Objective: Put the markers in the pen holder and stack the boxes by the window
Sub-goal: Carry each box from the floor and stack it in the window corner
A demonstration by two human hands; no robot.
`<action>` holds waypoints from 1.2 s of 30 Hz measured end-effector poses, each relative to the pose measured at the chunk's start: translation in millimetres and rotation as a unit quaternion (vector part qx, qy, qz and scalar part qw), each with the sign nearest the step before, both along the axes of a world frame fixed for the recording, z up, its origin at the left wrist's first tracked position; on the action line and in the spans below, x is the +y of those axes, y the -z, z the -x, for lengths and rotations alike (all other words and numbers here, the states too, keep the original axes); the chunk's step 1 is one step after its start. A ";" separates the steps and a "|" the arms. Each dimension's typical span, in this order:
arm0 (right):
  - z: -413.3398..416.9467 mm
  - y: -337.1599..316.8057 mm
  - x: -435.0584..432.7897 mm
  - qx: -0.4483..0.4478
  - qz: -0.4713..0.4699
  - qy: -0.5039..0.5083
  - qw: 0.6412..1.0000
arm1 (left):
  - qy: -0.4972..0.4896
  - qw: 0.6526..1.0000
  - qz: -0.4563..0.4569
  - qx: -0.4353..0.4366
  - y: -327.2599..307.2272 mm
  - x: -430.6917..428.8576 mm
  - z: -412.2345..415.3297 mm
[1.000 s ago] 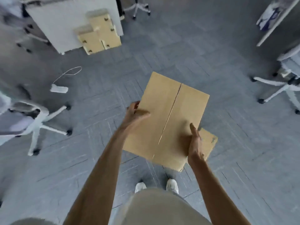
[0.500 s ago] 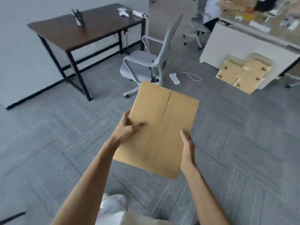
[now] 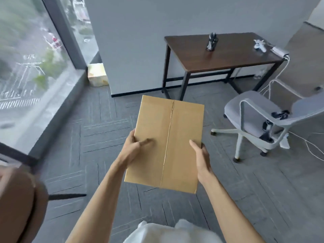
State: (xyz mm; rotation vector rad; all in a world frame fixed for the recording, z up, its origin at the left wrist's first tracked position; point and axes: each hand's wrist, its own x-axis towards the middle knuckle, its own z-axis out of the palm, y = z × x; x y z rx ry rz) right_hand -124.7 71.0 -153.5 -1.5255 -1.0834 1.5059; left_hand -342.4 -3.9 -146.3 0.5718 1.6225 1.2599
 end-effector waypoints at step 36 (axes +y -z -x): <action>808.8 49.0 411.5 -0.055 0.073 -0.478 0.874 | -0.392 0.918 0.059 -0.026 62.7 255.3 673.3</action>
